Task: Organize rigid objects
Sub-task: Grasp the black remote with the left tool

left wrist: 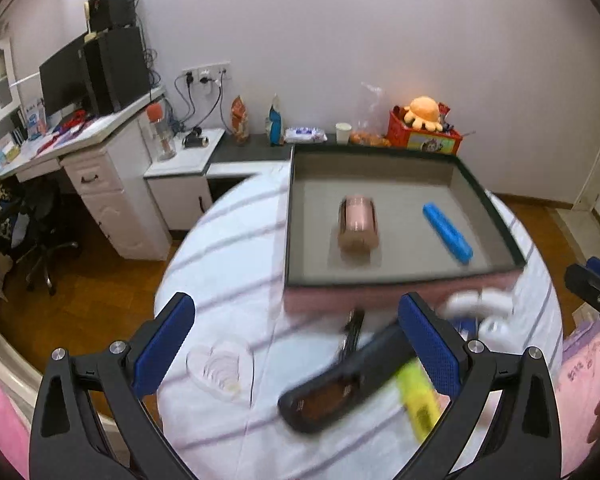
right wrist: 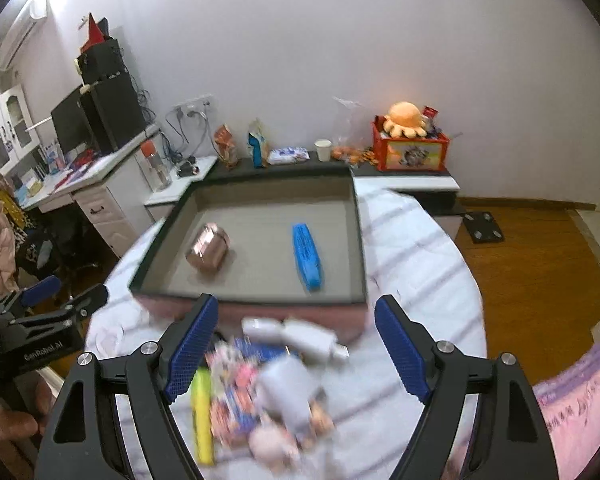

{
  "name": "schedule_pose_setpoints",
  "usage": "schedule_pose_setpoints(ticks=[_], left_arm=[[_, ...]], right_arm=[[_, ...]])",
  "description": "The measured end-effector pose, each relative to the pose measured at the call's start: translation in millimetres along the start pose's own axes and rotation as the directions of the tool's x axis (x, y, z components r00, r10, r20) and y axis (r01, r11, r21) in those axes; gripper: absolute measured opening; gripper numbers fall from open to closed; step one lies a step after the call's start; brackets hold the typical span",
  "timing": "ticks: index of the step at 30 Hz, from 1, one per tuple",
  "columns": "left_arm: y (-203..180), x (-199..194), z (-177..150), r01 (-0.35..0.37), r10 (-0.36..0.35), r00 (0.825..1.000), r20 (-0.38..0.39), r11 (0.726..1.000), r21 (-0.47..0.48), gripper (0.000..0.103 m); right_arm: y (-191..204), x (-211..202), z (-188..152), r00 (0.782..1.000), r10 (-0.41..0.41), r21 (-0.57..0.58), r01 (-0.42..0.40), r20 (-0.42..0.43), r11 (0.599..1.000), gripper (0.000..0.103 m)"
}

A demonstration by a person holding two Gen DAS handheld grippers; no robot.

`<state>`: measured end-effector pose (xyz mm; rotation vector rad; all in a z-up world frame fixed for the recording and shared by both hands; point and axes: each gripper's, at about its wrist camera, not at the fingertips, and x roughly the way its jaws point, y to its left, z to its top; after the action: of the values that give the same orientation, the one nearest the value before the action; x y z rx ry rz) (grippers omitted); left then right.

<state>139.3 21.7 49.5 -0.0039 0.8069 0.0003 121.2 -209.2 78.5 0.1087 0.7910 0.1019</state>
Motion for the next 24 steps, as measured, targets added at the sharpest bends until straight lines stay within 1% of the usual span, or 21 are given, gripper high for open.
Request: schedule_pose_setpoints(ticks=[4, 6, 8, 10, 16, 19, 24], left_arm=[[1, 3, -37, 0.016, -0.016, 0.998, -0.054, 1.0, -0.009, 0.103], [0, 4, -50, 0.018, -0.02, 0.997, -0.069, 1.0, -0.026, 0.103], [-2, 7, -62, 0.022, -0.024, 0.995, -0.094, 0.999, -0.025, 0.103], [-5, 6, -68, 0.012, -0.014, 0.995, -0.1, 1.0, -0.016, 0.103], [-9, 6, -71, -0.011, 0.013, 0.997, -0.081, 1.0, 0.027, 0.103], [-12, 19, -70, -0.023, 0.03, 0.995, -0.097, 0.997, 0.073, 0.103], [-14, 41, -70, 0.002, 0.015, 0.99, -0.137, 0.992, 0.125, 0.103]], right_arm=[[-9, 2, -29, 0.998, -0.019, 0.029, 0.021, -0.061, 0.999, 0.082], [-14, 8, -43, 0.995, -0.01, 0.044, 0.015, -0.101, 0.999, 0.082], [-16, 12, -53, 0.992, -0.01, 0.044, 0.015, -0.123, 0.999, 0.082], [-14, 12, -61, 0.991, -0.002, 0.038, 0.008, -0.136, 0.999, 0.082], [-10, 15, -66, 0.989, -0.001, 0.016, 0.003, -0.145, 1.0, 0.082], [-12, 20, -66, 0.988, -0.004, 0.015, 0.006, -0.155, 1.0, 0.082], [-12, 31, -65, 0.985, -0.006, 0.012, 0.008, -0.175, 1.0, 0.082]])
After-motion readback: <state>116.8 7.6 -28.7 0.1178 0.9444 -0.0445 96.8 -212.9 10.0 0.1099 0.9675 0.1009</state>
